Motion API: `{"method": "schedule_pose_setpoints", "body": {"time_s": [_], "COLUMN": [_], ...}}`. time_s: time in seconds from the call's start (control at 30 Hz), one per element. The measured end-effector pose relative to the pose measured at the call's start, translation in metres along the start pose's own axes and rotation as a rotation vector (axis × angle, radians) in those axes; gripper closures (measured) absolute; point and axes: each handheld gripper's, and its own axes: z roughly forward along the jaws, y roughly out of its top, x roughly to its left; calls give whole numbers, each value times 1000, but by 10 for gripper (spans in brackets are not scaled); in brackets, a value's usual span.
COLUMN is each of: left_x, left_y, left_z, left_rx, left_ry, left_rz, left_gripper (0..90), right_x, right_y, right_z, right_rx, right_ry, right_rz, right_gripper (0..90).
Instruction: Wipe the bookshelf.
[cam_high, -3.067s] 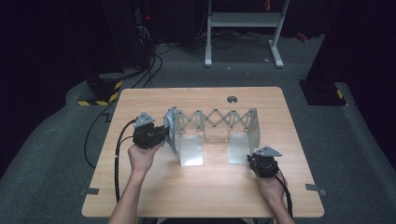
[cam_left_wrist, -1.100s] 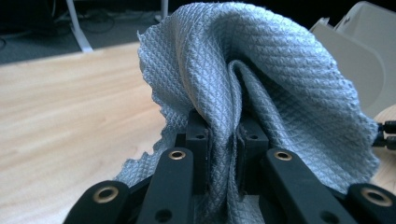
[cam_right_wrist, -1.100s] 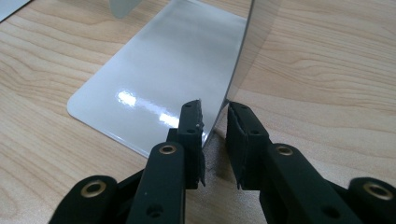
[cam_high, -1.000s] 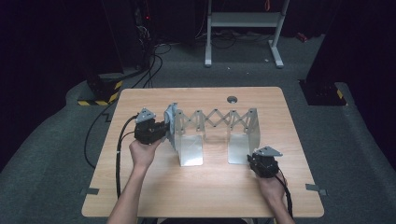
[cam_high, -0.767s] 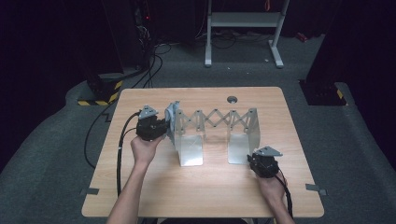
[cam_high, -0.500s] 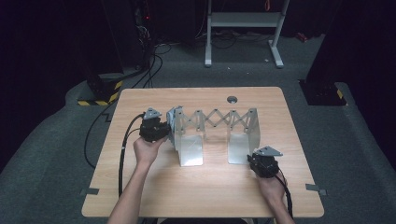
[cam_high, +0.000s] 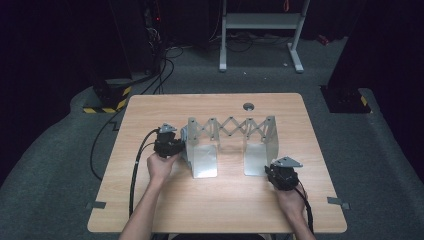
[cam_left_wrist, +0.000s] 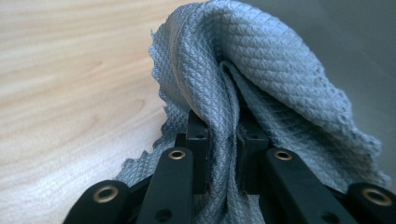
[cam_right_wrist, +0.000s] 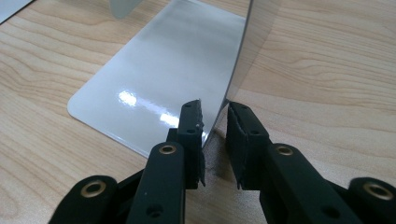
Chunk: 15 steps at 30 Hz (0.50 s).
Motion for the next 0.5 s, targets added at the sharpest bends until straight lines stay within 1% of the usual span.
{"method": "schedule_pose_setpoints", "body": {"time_s": [0.1,0.17,0.27,0.33,0.43,0.47,0.5], "left_x": [2,3,4,6,8,8,9], "left_y": [-7,-10,-11,-13,-14,-14,-14], "left_z": [11,15,20,25,28,29,27], "left_rx": [40,52,68,84,94,93,80], "left_ry": [8,6,12,12,11,10,6], "left_rz": [-5,-14,-13,-24,-32,-37,-49], "left_gripper": [785,785,785,785,785,785,785], "right_x": [0,0,0,0,0,0,0], "right_y": [0,0,0,0,0,0,0], "right_z": [0,0,0,0,0,0,0], "right_rx": [0,0,0,0,0,0,0], "right_ry": [0,0,0,1,2,1,2], "right_rz": [0,-1,0,1,3,2,3], "right_gripper": [761,761,761,761,761,761,761]}}
